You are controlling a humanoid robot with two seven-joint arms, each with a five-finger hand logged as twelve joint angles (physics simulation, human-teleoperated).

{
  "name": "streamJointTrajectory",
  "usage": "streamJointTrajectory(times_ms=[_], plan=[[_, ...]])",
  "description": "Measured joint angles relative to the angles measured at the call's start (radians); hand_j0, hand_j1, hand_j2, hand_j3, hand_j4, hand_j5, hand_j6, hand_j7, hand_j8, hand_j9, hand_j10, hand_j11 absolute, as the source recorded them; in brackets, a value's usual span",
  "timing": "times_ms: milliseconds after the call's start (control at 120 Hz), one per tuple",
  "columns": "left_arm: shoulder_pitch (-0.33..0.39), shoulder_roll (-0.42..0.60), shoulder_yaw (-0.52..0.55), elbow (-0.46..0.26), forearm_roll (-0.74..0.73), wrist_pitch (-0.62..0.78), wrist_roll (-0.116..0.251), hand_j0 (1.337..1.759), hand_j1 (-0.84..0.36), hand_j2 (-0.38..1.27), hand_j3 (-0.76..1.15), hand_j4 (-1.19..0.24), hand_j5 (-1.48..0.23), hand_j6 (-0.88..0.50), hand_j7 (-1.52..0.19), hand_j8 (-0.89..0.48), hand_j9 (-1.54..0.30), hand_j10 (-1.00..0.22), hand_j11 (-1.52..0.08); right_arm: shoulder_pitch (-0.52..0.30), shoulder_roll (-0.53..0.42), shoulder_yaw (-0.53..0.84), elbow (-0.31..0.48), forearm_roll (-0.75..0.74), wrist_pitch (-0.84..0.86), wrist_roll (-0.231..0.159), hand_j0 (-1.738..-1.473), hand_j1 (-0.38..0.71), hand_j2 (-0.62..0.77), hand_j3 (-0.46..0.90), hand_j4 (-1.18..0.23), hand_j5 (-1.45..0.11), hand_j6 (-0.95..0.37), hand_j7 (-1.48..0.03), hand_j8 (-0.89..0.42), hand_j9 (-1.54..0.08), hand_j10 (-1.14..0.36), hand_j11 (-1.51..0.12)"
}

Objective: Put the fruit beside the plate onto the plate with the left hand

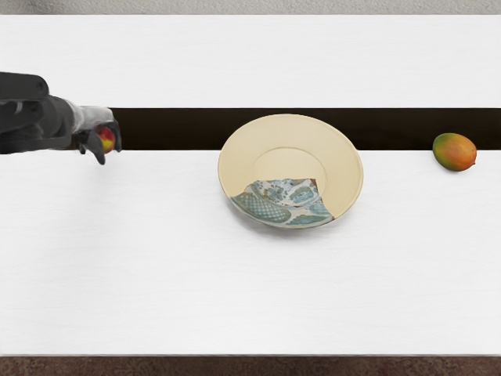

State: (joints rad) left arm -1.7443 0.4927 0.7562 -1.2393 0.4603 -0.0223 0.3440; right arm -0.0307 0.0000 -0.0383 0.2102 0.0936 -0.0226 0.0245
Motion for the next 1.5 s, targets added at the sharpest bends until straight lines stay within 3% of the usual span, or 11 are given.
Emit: streamJointTrajectory(times_ms=[175, 425, 808, 1008, 1208, 1500], plan=[[-0.064, -0.018, -0.119, -0.040, -0.113, -0.134, 0.000, 1.622, -0.66, 0.46, 0.03, -0.52, -1.12, -0.13, -1.17, -0.12, -1.21, -0.77, -1.21, 0.000, 0.000, 0.000, 0.000, 0.000, 0.000, 0.000, -1.658, -0.31, -0.01, 0.00, -0.03, -0.04, -0.03, -0.04, -0.03, -0.04, -0.03, -0.04], [-0.158, -0.103, -0.230, -0.052, -0.162, -0.172, -0.001, 1.615, -0.66, 0.46, 0.01, -0.52, -1.13, -0.13, -1.16, -0.13, -1.21, -0.79, -1.22, 0.000, 0.000, 0.000, 0.000, 0.000, 0.000, 0.000, -1.658, -0.31, -0.01, 0.00, -0.03, -0.04, -0.03, -0.04, -0.03, -0.04, -0.03, -0.04], [-0.176, -0.348, -0.326, -0.037, -0.180, -0.164, 0.005, 1.616, -0.64, 0.44, 0.00, -0.55, -1.13, -0.15, -1.17, -0.14, -1.21, -0.76, -1.24, 0.000, 0.000, 0.000, 0.000, 0.000, 0.000, 0.000, -1.658, -0.31, -0.01, 0.00, -0.03, -0.04, -0.03, -0.04, -0.03, -0.04, -0.03, -0.04], [-0.142, -0.490, -0.315, 0.003, -0.107, -0.042, 0.018, 1.615, -0.62, 0.45, 0.00, -0.56, -1.16, -0.15, -1.19, -0.14, -1.23, -0.74, -1.24, 0.000, 0.000, 0.000, 0.000, 0.000, 0.000, 0.000, -1.658, -0.31, -0.01, 0.00, -0.03, -0.04, -0.03, -0.04, -0.03, -0.04, -0.03, -0.04], [-0.117, -0.493, -0.221, 0.021, 0.094, 0.135, 0.069, 1.614, -0.62, 0.45, 0.00, -0.56, -1.16, -0.16, -1.19, -0.15, -1.23, -0.75, -1.25, 0.000, 0.000, 0.000, 0.000, 0.000, 0.000, 0.000, -1.658, -0.31, -0.01, 0.00, -0.03, -0.04, -0.03, -0.04, -0.03, -0.04, -0.03, -0.04], [-0.078, -0.493, -0.179, 0.019, 0.144, 0.172, 0.080, 1.615, -0.62, 0.43, 0.00, -0.56, -1.18, -0.15, -1.20, -0.15, -1.23, -0.75, -1.25, 0.000, 0.000, 0.000, 0.000, 0.000, 0.000, 0.000, -1.658, -0.31, -0.01, 0.00, -0.03, -0.04, -0.03, -0.04, -0.03, -0.04, -0.03, -0.04]])
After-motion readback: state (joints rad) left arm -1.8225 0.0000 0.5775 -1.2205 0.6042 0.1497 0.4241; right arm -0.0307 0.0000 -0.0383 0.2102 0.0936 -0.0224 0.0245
